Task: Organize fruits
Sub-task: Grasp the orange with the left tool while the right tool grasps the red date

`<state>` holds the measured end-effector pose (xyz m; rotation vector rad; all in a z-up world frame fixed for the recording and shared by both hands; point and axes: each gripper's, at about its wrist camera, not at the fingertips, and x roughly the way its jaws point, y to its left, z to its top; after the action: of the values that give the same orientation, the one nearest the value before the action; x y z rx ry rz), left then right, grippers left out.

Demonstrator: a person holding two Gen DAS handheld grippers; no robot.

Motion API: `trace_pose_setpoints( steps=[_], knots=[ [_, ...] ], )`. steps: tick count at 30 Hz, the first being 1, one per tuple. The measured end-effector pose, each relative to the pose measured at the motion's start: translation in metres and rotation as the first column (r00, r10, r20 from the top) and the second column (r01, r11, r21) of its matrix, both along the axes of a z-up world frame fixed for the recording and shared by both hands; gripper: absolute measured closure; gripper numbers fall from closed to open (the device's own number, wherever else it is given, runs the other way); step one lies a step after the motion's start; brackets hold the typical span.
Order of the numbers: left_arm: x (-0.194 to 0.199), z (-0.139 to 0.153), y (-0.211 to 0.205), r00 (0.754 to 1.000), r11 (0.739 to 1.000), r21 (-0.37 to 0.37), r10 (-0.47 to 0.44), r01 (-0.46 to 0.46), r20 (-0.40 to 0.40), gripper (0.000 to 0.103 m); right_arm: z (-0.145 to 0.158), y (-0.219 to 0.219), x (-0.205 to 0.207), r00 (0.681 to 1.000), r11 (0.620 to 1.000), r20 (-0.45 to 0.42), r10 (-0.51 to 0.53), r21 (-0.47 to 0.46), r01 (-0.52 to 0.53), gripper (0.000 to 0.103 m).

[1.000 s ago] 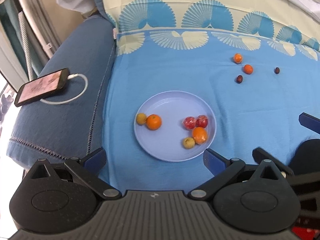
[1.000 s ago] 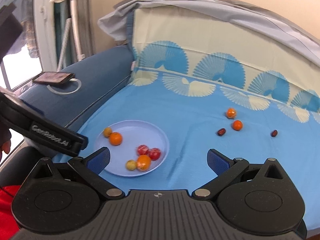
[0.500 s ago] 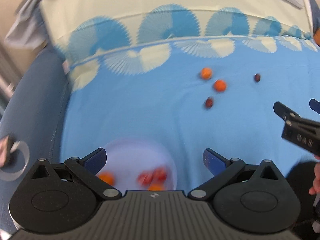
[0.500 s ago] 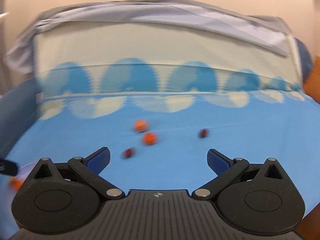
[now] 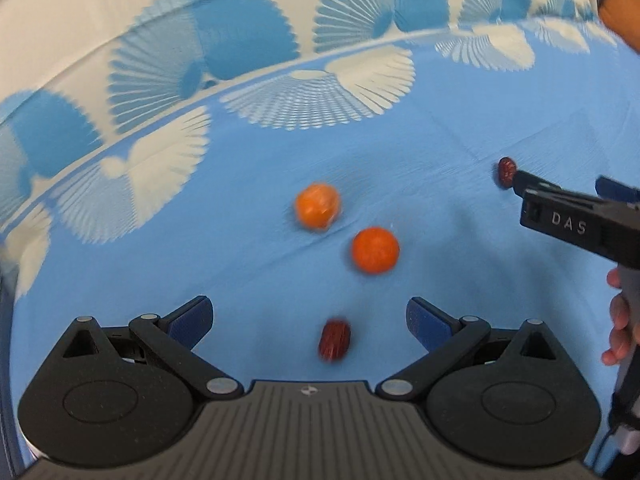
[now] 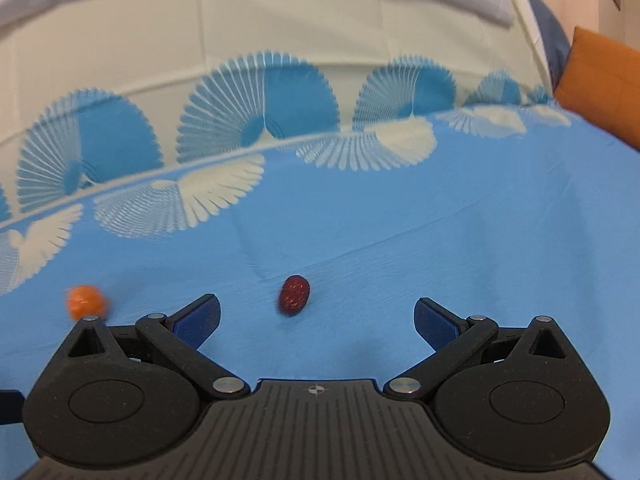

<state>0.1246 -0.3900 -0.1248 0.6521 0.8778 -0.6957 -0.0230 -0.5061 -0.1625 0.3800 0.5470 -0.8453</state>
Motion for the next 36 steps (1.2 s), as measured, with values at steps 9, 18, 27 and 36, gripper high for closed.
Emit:
trace_pose_setpoints(
  steps=[9, 18, 27, 36],
  knots=[
    [0.039, -0.05, -0.041, 0.997, 1.0, 0.011, -0.014, 0.015, -0.071, 0.0, -0.032, -0.031, 0.052, 0.994, 0.996, -0.06, 0.093, 0.004, -0.093, 0.001],
    [0.05, -0.063, -0.036, 0.99, 1.0, -0.013, 0.023, -0.025, -0.139, 0.0, -0.052, -0.027, 0.058, 0.991, 0.993, -0.092, 0.096, -0.063, -0.102, 0.001],
    [0.051, -0.055, -0.046, 0.989, 0.999, -0.015, 0.038, -0.041, -0.144, 0.0, -0.048, -0.032, 0.055, 0.995, 0.996, -0.065, 0.075, -0.037, -0.078, 0.004],
    [0.04, -0.061, -0.052, 0.992, 1.0, -0.012, -0.012, 0.01, -0.128, 0.019, -0.05, -0.031, 0.056, 0.994, 0.995, -0.074, 0.077, -0.055, -0.082, 0.007]
  ],
)
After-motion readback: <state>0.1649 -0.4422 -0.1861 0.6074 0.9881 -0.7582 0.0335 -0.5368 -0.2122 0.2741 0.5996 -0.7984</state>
